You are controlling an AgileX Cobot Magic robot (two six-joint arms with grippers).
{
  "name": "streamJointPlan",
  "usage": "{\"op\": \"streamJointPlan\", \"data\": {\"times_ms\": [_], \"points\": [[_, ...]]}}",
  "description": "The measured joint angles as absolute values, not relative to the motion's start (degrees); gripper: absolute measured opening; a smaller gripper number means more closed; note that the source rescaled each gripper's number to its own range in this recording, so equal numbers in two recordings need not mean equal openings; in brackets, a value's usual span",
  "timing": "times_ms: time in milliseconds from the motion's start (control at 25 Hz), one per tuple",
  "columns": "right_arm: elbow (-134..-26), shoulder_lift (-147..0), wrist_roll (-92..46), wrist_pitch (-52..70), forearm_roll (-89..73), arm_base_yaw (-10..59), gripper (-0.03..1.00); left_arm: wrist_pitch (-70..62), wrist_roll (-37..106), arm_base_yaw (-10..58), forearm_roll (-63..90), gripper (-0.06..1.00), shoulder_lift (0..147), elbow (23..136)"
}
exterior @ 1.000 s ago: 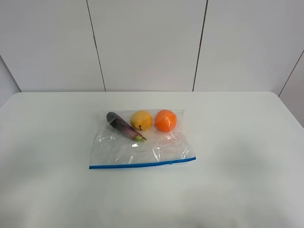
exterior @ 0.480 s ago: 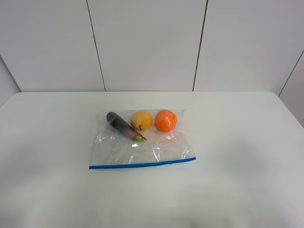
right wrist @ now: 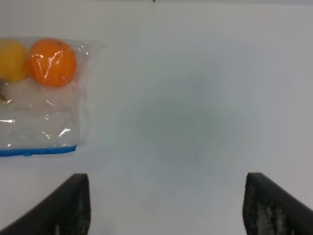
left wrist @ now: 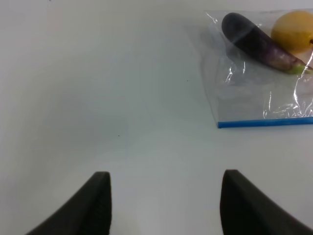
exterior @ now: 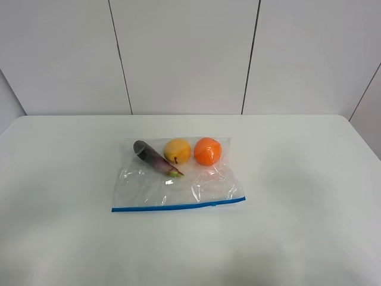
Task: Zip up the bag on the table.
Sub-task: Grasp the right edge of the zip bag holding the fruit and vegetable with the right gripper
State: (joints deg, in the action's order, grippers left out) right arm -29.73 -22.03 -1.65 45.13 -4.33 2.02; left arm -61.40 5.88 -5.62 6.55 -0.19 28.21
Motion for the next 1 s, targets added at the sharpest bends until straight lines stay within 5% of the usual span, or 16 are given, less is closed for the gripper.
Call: {"op": "streamJointPlan", "data": {"times_ms": [1000], "points": [[-30.4, -52.3, -1.6, 29.0, -8.7, 2.0, 0.72, -61.4, 5.9, -5.6, 6.5, 0.69, -0.2, 28.2]]}}
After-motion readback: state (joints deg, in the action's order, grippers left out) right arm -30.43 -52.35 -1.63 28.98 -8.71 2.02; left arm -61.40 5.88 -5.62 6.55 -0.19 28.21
